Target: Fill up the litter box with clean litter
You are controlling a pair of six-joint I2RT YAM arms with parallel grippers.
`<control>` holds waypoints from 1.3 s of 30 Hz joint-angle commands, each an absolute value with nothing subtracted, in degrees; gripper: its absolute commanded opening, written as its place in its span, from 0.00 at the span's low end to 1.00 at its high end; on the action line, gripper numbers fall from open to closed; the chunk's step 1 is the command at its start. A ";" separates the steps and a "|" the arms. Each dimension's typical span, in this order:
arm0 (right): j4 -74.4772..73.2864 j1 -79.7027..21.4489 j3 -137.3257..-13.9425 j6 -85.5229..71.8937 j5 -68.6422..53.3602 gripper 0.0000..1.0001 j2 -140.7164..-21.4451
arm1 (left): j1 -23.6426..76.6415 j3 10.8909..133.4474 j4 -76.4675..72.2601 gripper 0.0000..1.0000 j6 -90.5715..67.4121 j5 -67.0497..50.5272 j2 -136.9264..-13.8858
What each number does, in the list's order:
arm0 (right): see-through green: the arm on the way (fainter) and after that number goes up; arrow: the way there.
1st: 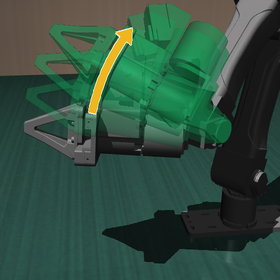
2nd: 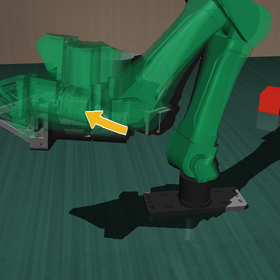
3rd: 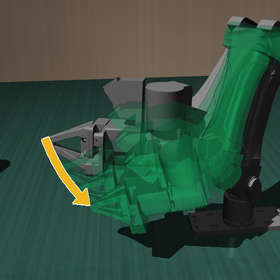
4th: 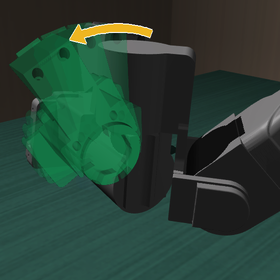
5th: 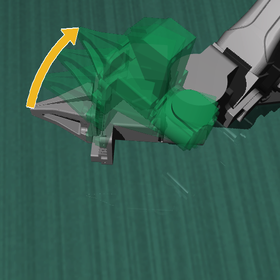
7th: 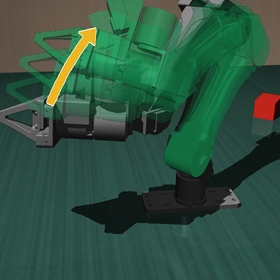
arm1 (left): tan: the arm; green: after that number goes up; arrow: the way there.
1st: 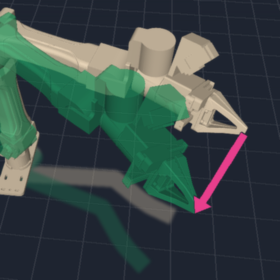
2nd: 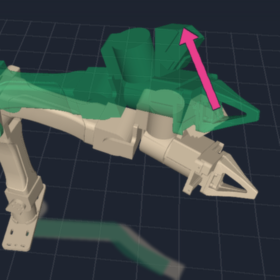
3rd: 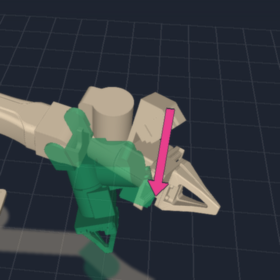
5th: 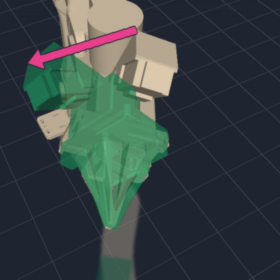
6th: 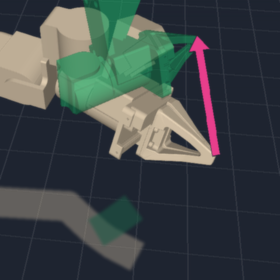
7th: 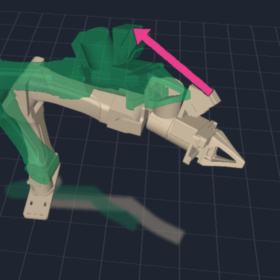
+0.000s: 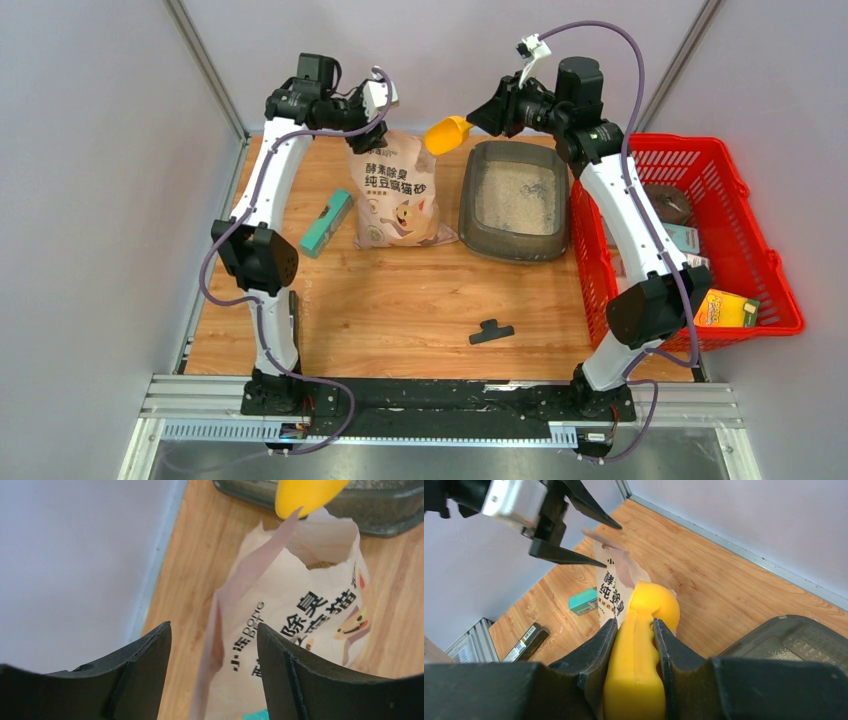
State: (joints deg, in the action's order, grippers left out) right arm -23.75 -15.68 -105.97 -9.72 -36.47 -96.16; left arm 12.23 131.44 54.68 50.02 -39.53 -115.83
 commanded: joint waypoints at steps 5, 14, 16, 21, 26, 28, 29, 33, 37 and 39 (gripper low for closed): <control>-22.50 -15.73 -106.79 -10.90 -34.98 0.00 -94.83 | 13.45 132.98 67.49 0.68 55.11 -40.52 -118.39; -23.55 -16.96 -107.05 -12.91 -32.70 0.00 -95.36 | 15.38 129.21 68.56 0.02 54.40 -40.87 -114.53; -25.57 -17.57 -108.54 -13.01 -29.89 0.00 -95.36 | 15.47 124.47 66.72 0.00 53.88 -40.61 -110.59; -33.74 -19.60 -111.09 -12.92 -23.22 0.00 -95.36 | 15.47 112.88 58.28 0.00 48.70 -39.64 -99.70; -34.89 -20.48 -109.60 -13.80 -21.18 0.00 -94.40 | 15.47 101.63 48.81 0.00 41.42 -39.81 -90.63; -35.59 -21.61 -110.91 -13.54 -21.71 0.00 -94.39 | 15.56 98.89 45.46 0.00 38.60 -39.47 -87.11; -37.60 -22.23 -111.87 -13.19 -21.71 0.00 -94.66 | 15.56 97.14 43.26 0.00 36.06 -39.11 -86.23; -40.86 -24.60 -112.68 -12.75 -20.40 0.00 -93.08 | 15.56 95.54 41.66 0.00 31.65 -37.88 -84.29; -42.27 -26.19 -110.66 -11.52 -20.65 0.00 -90.97 | 15.56 93.61 39.39 0.00 28.66 -37.70 -83.15; -42.45 -26.54 -109.26 -10.81 -20.83 0.00 -90.27 | 15.91 92.20 38.50 0.00 27.42 -37.71 -82.45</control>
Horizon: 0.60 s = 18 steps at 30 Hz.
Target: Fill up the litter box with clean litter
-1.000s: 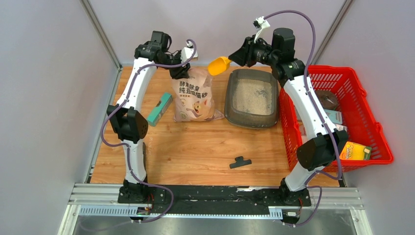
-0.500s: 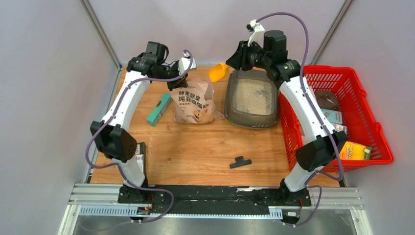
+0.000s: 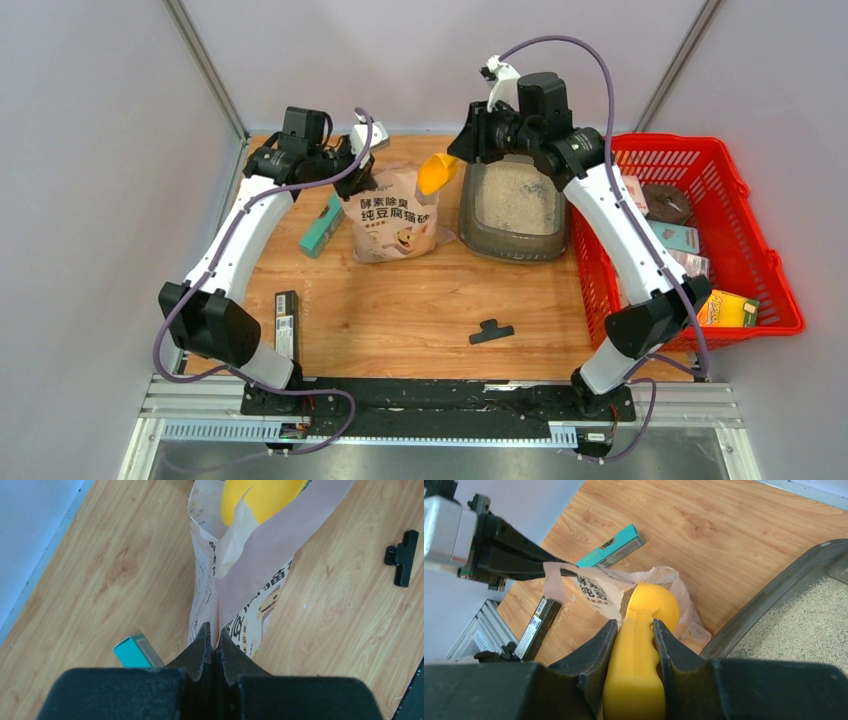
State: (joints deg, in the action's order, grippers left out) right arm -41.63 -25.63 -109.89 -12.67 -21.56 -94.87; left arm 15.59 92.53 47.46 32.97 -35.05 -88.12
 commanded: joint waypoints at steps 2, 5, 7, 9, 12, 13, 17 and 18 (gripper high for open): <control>-43.58 -27.33 -108.81 -10.02 -20.31 0.00 -90.61 | 16.35 91.59 37.71 0.00 27.07 -37.70 -82.09; -45.34 -28.74 -110.12 -7.48 -16.53 0.00 -92.98 | 16.79 90.45 34.81 0.00 26.02 -38.06 -80.95; -45.70 -28.92 -112.40 -5.98 -17.57 0.00 -96.39 | 17.14 89.30 31.23 0.00 25.23 -37.97 -79.81; -45.09 -29.18 -113.46 -7.28 -15.05 0.00 -98.34 | 17.31 88.24 29.63 0.00 24.96 -37.62 -79.45; -44.13 -29.44 -115.05 -11.23 -8.82 0.00 -101.42 | 17.31 87.80 28.57 0.00 25.22 -37.18 -79.37; -43.43 -29.53 -115.31 -12.99 -8.35 0.00 -101.86 | 17.31 87.63 27.96 0.00 25.22 -37.18 -79.10; -44.21 -32.07 -117.77 -10.47 -2.49 0.00 -104.41 | 17.40 84.29 23.48 0.00 23.39 -36.83 -77.00; -44.38 -33.21 -117.95 -10.29 -0.90 0.00 -104.85 | 17.40 83.77 21.64 0.00 22.94 -36.74 -76.73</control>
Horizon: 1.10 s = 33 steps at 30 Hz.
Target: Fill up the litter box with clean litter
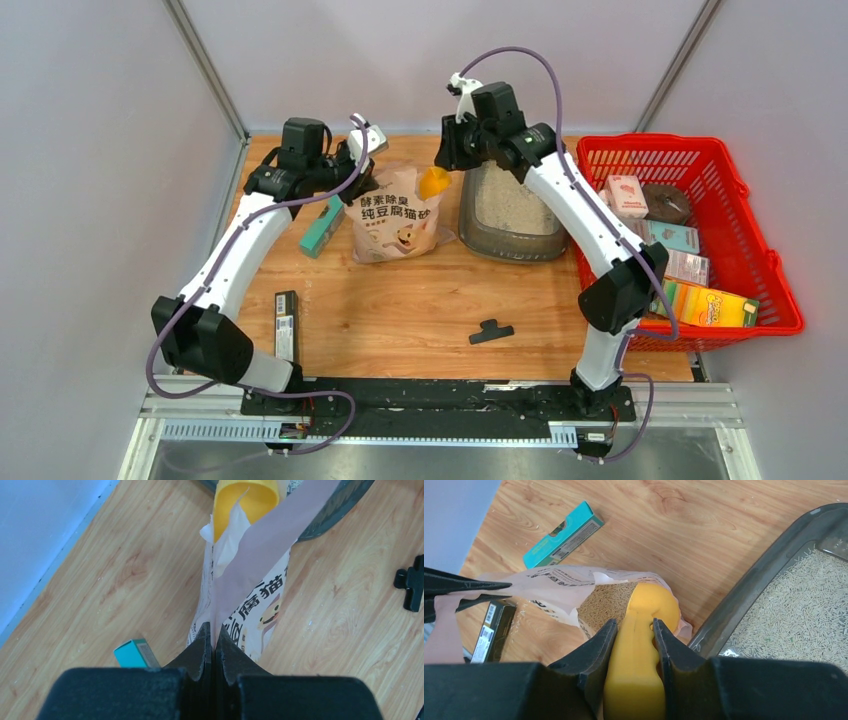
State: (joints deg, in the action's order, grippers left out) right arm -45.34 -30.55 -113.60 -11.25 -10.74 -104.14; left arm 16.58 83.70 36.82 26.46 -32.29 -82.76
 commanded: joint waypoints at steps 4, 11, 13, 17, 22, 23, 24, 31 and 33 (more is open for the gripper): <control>-45.17 -35.85 -117.60 -9.32 2.90 0.00 -106.69 | 17.58 82.18 18.02 0.00 20.66 -36.65 -76.12; -45.70 -38.32 -112.68 -11.50 6.93 0.00 -107.40 | 17.67 82.00 12.92 0.00 17.84 -36.56 -76.99; -45.00 -38.58 -111.54 -12.13 8.87 0.00 -107.14 | 17.67 81.65 12.04 0.00 16.88 -36.82 -76.91; -44.56 -38.58 -111.54 -12.39 11.86 0.00 -107.84 | 17.67 80.86 10.90 0.00 15.91 -37.26 -75.77; -43.42 -38.67 -107.50 -13.27 12.04 0.00 -109.33 | 17.67 80.24 9.76 0.00 15.82 -37.27 -75.15; -43.24 -38.67 -106.97 -13.18 12.22 0.00 -109.86 | 17.67 80.16 9.67 0.00 15.56 -37.35 -75.06; -43.24 -38.67 -106.44 -13.18 12.13 0.00 -110.12 | 17.67 80.16 9.23 0.00 14.95 -37.35 -74.97; -43.86 -39.02 -100.47 -15.20 8.44 0.00 -110.39 | 18.02 77.44 4.75 0.00 10.82 -37.53 -74.79; -43.51 -39.20 -98.71 -17.30 8.00 0.00 -110.13 | 18.28 76.82 3.00 0.00 8.28 -37.01 -74.80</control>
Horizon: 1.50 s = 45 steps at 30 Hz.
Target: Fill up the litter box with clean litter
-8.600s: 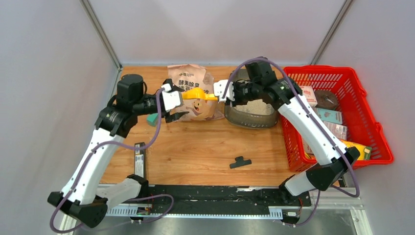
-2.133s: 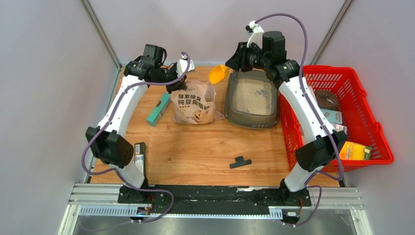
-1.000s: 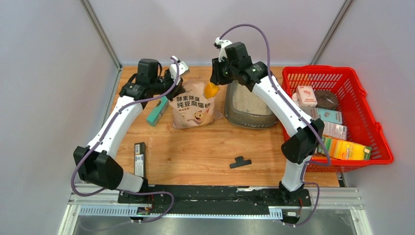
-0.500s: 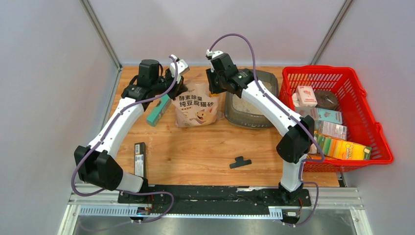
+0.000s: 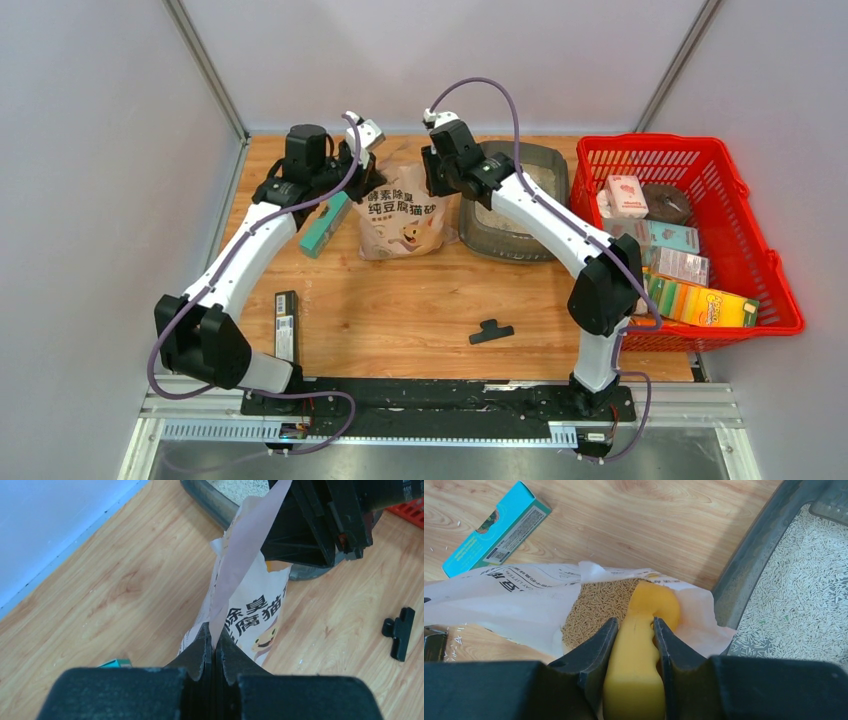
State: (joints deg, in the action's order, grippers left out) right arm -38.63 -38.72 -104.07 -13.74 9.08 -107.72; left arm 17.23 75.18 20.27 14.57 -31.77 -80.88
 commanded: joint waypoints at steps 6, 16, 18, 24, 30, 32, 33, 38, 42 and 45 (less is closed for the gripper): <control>-41.75 -39.38 -97.82 -26.27 5.99 0.00 -110.30 | 19.33 76.29 1.85 0.00 3.43 -36.74 -73.92; -38.41 -37.97 -99.32 -31.90 -10.80 0.00 -114.34 | 20.65 74.53 5.36 0.00 5.97 -35.25 -70.84; -37.54 -36.92 -98.70 -31.64 -14.93 0.00 -114.61 | 20.74 74.18 6.85 0.00 8.42 -34.89 -70.84; -35.59 -34.81 -95.81 -27.51 -29.35 0.00 -113.73 | 20.74 75.93 9.14 0.00 17.12 -32.78 -71.45; -29.83 -33.23 -90.54 -29.25 -38.82 0.00 -111.89 | 20.66 80.24 10.02 0.00 19.60 -32.08 -73.74; -27.26 -32.79 -89.21 -30.23 -44.52 0.00 -111.36 | 20.74 80.68 10.02 0.00 19.69 -31.99 -74.09; -23.94 -31.91 -88.95 -31.37 -46.56 0.00 -111.27 | 20.74 80.77 10.02 0.00 19.69 -32.17 -74.00; -19.25 -28.83 -90.96 -39.19 -52.82 0.00 -112.41 | 20.74 81.12 12.21 0.00 23.98 -32.87 -73.65; -18.11 -26.46 -93.69 -41.22 -55.54 0.00 -113.12 | 20.74 82.00 13.88 0.00 29.69 -34.18 -73.21; -18.89 -25.23 -94.74 -41.05 -55.72 0.00 -112.50 | 20.74 82.53 14.59 0.00 34.18 -35.76 -73.13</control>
